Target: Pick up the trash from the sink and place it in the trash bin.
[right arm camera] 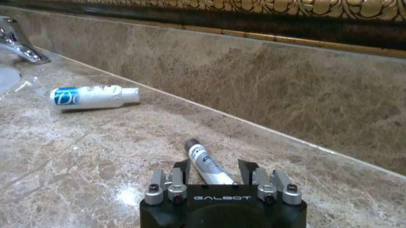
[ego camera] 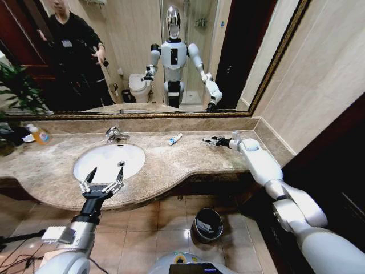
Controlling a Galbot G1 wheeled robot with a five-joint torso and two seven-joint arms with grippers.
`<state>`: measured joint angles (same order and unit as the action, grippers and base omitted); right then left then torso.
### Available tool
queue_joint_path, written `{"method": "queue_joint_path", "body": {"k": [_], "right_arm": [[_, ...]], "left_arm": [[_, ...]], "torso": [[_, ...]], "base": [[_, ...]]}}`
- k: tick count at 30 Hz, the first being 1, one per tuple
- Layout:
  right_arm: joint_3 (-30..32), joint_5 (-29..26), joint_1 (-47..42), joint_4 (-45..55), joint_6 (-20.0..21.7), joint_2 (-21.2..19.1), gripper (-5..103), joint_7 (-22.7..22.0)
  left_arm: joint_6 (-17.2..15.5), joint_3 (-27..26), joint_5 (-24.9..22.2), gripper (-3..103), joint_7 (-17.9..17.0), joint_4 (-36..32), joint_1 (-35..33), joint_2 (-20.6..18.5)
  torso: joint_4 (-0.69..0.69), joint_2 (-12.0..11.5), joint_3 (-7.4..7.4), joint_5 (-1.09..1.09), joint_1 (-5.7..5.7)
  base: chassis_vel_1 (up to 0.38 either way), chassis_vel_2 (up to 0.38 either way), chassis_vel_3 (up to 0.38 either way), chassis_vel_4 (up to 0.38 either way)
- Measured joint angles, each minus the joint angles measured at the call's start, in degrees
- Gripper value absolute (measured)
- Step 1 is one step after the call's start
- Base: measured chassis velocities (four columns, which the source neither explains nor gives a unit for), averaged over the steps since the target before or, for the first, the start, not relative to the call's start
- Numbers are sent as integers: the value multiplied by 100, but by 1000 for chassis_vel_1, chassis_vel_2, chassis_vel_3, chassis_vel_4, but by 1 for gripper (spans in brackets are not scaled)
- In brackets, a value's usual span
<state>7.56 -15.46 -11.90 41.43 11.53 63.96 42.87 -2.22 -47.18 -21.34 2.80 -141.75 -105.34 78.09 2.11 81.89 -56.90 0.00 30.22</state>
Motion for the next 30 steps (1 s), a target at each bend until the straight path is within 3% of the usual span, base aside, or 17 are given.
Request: {"method": "queue_joint_path", "body": {"k": [6,14,27,30], "right_arm": [[3,20,20,-38,-23,-27,50,23],[-3,49,27,-38,-19,-82,35,136],[19,107,-89,57,-12,-49,38,148],[20,108,-89,109,18,-48,33,128]], "left_arm": [[0,0,0,100,0,0,0,0],[0,0,0,100,0,0,0,0],[0,0,0,100,0,0,0,0],[0,0,0,100,0,0,0,0]], "torso": [[0,0,0,0,0],[0,0,0,0,0],[0,0,0,0,0],[0,0,0,0,0]], "base": [[0,0,0,0],[0,0,0,0],[0,0,0,0],[0,0,0,0]]}}
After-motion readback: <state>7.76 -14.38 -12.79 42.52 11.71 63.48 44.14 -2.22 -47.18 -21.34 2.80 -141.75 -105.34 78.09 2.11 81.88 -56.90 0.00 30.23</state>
